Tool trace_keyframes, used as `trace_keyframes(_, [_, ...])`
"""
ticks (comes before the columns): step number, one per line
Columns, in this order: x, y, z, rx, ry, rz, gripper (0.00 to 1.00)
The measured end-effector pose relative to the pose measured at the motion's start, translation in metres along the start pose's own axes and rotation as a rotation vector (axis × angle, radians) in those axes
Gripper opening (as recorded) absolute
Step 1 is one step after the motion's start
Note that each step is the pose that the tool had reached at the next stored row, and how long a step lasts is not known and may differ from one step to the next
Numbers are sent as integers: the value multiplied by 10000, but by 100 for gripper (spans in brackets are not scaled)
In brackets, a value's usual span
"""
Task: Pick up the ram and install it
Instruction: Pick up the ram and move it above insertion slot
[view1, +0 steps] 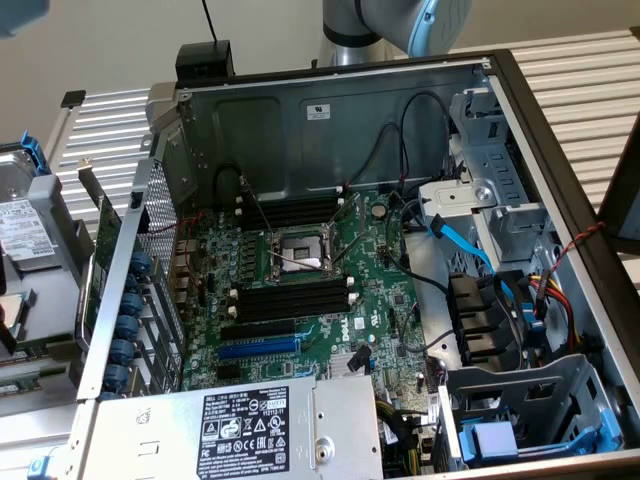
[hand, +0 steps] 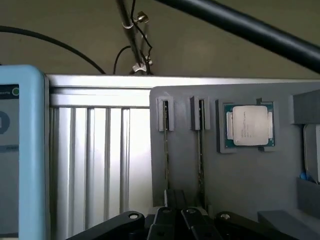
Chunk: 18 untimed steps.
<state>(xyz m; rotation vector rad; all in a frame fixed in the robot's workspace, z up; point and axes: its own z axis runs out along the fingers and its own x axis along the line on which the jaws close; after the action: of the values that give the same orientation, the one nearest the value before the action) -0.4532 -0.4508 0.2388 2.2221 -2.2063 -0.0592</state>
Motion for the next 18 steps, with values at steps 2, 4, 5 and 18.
trace_keyframes(2, [0, -1, 3, 2, -2, -4, 11])
trace_keyframes(4, [0, -1, 4, 2, -1, -5, 11])
trace_keyframes(5, [0, -1, 6, 2, -1, -5, 11])
trace_keyframes(18, [0, -1, 13, 2, -1, -20, 11])
